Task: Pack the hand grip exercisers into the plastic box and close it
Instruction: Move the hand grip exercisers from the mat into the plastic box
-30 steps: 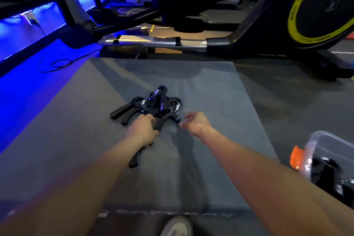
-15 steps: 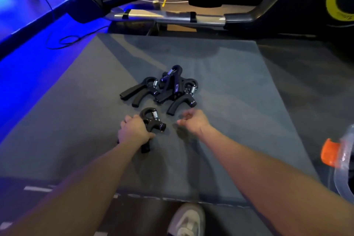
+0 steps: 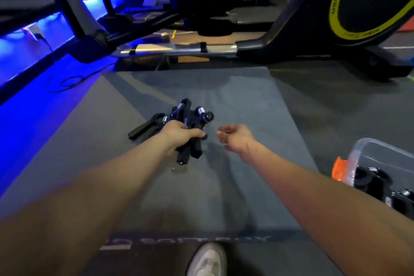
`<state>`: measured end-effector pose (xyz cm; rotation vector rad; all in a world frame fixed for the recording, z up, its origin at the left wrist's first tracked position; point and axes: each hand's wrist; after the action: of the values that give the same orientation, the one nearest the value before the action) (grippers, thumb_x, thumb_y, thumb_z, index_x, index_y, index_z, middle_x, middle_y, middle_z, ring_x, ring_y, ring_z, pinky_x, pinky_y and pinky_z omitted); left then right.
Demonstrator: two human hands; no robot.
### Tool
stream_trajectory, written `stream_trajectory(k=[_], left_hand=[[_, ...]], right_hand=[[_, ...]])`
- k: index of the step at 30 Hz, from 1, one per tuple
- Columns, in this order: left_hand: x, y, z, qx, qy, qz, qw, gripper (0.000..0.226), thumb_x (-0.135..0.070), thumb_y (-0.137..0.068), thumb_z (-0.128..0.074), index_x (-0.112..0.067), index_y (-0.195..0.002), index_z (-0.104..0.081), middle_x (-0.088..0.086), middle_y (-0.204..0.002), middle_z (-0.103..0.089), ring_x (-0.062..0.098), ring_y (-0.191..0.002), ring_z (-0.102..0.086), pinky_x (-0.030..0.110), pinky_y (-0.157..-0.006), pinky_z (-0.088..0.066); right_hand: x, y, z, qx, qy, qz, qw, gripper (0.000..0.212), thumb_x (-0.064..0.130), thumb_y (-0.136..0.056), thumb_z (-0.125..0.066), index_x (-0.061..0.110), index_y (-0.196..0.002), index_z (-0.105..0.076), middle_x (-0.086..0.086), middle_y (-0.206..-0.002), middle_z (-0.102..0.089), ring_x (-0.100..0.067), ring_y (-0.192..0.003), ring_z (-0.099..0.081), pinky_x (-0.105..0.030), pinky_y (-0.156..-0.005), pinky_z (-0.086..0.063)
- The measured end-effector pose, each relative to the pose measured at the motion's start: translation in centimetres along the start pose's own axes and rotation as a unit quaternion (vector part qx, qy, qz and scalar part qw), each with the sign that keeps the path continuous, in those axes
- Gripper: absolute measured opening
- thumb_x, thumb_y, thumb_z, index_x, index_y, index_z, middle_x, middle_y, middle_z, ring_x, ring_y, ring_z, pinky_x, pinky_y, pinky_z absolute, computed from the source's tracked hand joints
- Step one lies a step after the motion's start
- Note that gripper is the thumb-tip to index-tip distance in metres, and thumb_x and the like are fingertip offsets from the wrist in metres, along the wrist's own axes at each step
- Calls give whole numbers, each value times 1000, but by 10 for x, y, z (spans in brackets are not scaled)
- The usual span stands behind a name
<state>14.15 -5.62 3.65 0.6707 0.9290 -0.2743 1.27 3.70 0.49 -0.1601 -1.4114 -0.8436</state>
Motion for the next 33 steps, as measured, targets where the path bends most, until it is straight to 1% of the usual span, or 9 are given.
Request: stream_trajectory(k=[5,8,11,13,18,20,24,29,33], left_hand=[[-71,37,-62,94,136,-33,986,18,-22,-89,-58,-11,-75,-55,3,-60,-54,8,-40,-56,17,-39,-43],[-98,58,-103,132,169,-44,976,19,-22,-93,-51,-11,-79,-59,1,-54,-66,8,-42,-62,25,-52,-51],[-115,71,-146,183,192,-48,963,21,-19,-96,-45,-9,-86,-59,10,-78,-66,17,-66,-64,33,-72,-52],[-126,77,-175,201,193,-62,958,21,-14,-98,-42,-8,-85,-58,11,-80,-61,18,-70,-57,30,-70,-48],[-144,88,-258,242,219,-86,941,23,-5,-98,-38,-4,-88,-58,9,-82,-59,18,-78,-56,25,-77,-46],[-151,95,-294,267,223,-90,933,24,-4,-98,-38,4,-108,-58,9,-89,-62,19,-83,-58,24,-83,-45],[-158,114,-367,321,238,-79,913,30,-3,-97,-41,7,-122,-53,5,-80,-73,10,-60,-64,19,-59,-52],[-138,118,-450,350,172,-44,920,31,-13,-96,-48,-1,-124,-55,11,-94,-65,17,-75,-60,28,-71,-51],[-107,109,-498,282,-67,-154,945,36,-19,-91,-58,-6,-125,-56,7,-114,-64,22,-106,-60,30,-98,-44]], right_hand=[[17,40,63,5,-76,22,997,35,16,-95,-52,6,-128,-51,-5,-106,-56,-14,-92,-54,-34,-84,-48],[18,61,104,6,-125,28,992,30,12,-98,-44,5,-125,-53,-8,-107,-61,-15,-90,-60,-36,-85,-50],[12,80,149,-32,-159,35,986,28,6,-98,-42,-1,-123,-54,-13,-96,-64,-24,-84,-63,-32,-70,-53],[4,90,179,-63,-161,47,984,29,4,-97,-44,-1,-123,-55,-8,-87,-62,-15,-69,-59,-23,-57,-47],[-24,108,261,-146,-211,66,964,37,-11,-89,-49,-8,-125,-51,-10,-92,-61,-21,-81,-58,-25,-74,-50],[-34,119,295,-166,-207,53,963,44,-17,-82,-55,-5,-125,-52,-4,-83,-61,-15,-72,-58,-22,-65,-48],[-67,136,357,-235,-201,9,951,49,-18,-75,-62,-3,-121,-55,-7,-86,-64,-13,-67,-59,-21,-56,-45],[-136,153,406,-298,-227,-50,926,45,-17,-74,-63,-4,-117,-59,-9,-83,-65,-15,-62,-57,-24,-56,-49],[-194,152,428,-350,-255,-101,896,46,-21,-70,-64,-5,-113,-60,-8,-79,-64,-18,-61,-57,-29,-58,-52]])
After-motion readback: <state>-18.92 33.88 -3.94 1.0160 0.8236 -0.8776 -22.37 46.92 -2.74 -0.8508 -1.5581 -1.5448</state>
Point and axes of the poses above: each hand's wrist, its own y-axis away from the middle knuckle, its own z-axis out of the back of the hand, x = y × z
